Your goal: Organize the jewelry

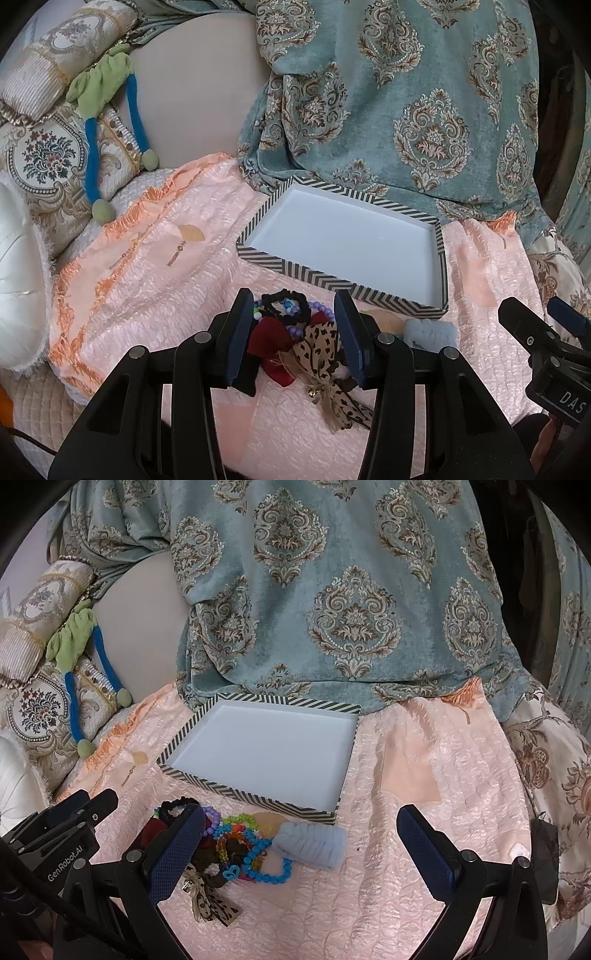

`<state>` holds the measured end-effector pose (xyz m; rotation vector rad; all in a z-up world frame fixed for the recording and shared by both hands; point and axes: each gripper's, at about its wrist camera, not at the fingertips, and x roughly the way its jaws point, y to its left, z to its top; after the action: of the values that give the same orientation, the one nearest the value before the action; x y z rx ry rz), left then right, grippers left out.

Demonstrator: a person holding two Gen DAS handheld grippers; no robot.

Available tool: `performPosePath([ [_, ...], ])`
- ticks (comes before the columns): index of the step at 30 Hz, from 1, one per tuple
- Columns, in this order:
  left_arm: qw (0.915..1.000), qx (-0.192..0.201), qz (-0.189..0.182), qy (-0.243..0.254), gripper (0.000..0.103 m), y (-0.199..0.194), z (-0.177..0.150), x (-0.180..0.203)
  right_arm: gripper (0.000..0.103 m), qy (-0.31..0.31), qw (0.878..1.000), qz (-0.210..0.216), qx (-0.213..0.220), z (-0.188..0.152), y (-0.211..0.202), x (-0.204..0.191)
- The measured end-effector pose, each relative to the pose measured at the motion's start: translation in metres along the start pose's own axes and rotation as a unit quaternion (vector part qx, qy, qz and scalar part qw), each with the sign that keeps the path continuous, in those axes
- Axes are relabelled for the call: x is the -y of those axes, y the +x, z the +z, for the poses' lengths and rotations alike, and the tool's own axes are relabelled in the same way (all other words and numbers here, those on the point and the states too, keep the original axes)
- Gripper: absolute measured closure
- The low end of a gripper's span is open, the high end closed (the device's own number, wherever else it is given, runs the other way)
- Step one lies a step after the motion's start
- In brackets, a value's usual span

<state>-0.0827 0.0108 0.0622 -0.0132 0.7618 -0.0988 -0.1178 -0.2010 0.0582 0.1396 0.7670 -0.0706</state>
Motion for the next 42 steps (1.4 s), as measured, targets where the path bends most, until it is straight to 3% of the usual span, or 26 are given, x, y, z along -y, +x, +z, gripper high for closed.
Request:
performPosePath([
  [42,0.9999,-0.010,-0.013,0.000,0.058,0.005,0.008,0.005,0.000,-0.009,1.000,-0.004,-0.020,0.011,-0.003,0.008],
])
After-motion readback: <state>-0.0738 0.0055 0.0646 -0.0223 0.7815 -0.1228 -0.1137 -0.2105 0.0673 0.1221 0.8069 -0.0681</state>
